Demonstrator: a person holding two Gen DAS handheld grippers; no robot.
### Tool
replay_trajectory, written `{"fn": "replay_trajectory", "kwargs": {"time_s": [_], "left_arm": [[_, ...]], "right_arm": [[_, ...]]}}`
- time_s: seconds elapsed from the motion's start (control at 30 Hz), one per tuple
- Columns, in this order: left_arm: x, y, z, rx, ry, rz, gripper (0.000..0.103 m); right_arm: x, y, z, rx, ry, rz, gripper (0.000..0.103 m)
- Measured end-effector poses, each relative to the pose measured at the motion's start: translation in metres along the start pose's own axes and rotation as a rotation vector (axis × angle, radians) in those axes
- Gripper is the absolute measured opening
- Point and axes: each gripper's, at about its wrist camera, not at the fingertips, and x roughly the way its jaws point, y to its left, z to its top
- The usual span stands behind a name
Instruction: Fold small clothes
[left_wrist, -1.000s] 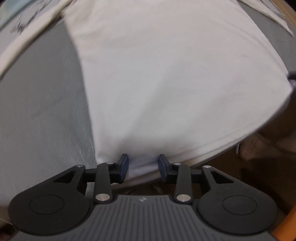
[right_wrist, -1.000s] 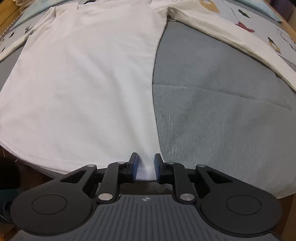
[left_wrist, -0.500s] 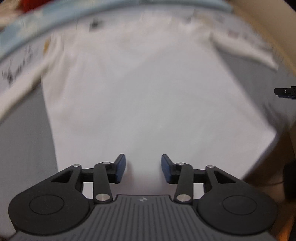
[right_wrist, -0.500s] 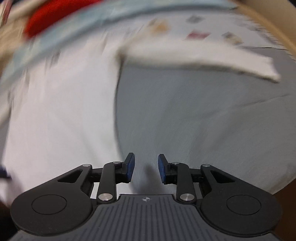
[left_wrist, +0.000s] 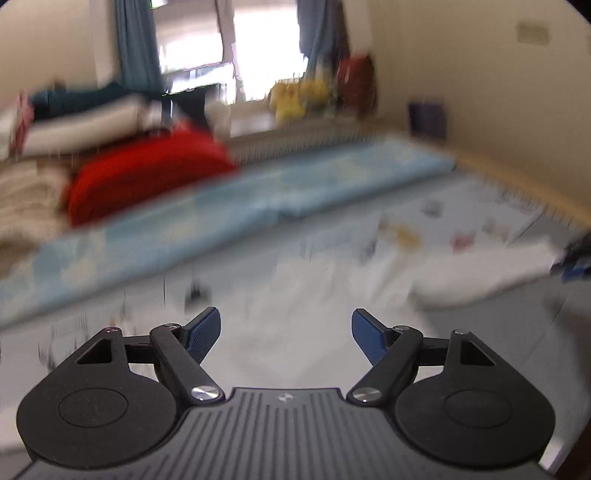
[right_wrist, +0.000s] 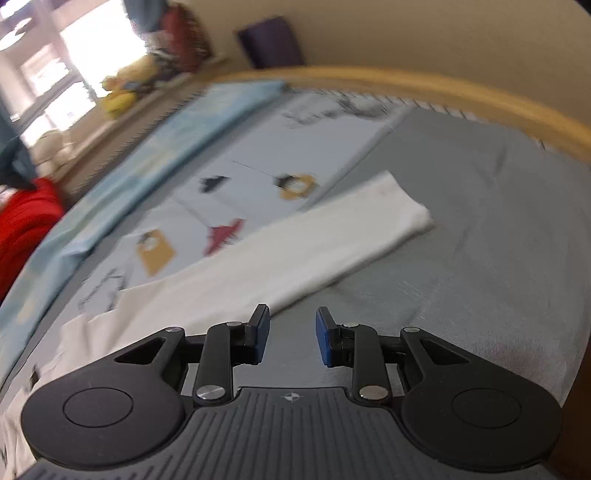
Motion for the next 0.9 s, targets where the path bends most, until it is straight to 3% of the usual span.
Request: {"fn": "replay_trajectory", "kwargs": {"time_s": [0.03, 0.07, 0.2, 0.47, 0.53, 0.6, 0.9], "left_arm": [[0.019, -0.005, -0.004, 0.010, 0.125, 0.046, 0.062], [0.032, -0.006, -0.005, -0.012, 0.189, 0.053, 0.054], [0.048, 0.015, 0.013, -0.191, 0.196, -0.076, 0.058], [0.071, 0.027, 0.011, -0.192, 0.235, -0.022, 0.060], [0.069, 0.039, 0.005, -0.198, 0.239, -0.012, 0.060], [0.074, 0.045, 0.005, -0.207, 0.244, 0.000, 0.060], [0.082, 0.055, -0.009, -0.195, 0.307, -0.003, 0.063]], "right_arm": [[0.011, -0.005, -0.001, 0.030, 0.024, -0.006, 0.029], [0.020, -0.012, 0.001, 0.066, 0.047, -0.006, 0.029], [0.044, -0.032, 0.014, 0.182, 0.060, 0.009, 0.029], [0.098, -0.056, 0.029, 0.434, 0.055, 0.053, 0.032], [0.107, -0.055, 0.031, 0.449, 0.038, 0.053, 0.030], [0.113, -0.051, 0.035, 0.435, 0.023, 0.034, 0.005], [0.132, -0.072, 0.075, 0.420, -0.131, -0.092, 0.005]]}}
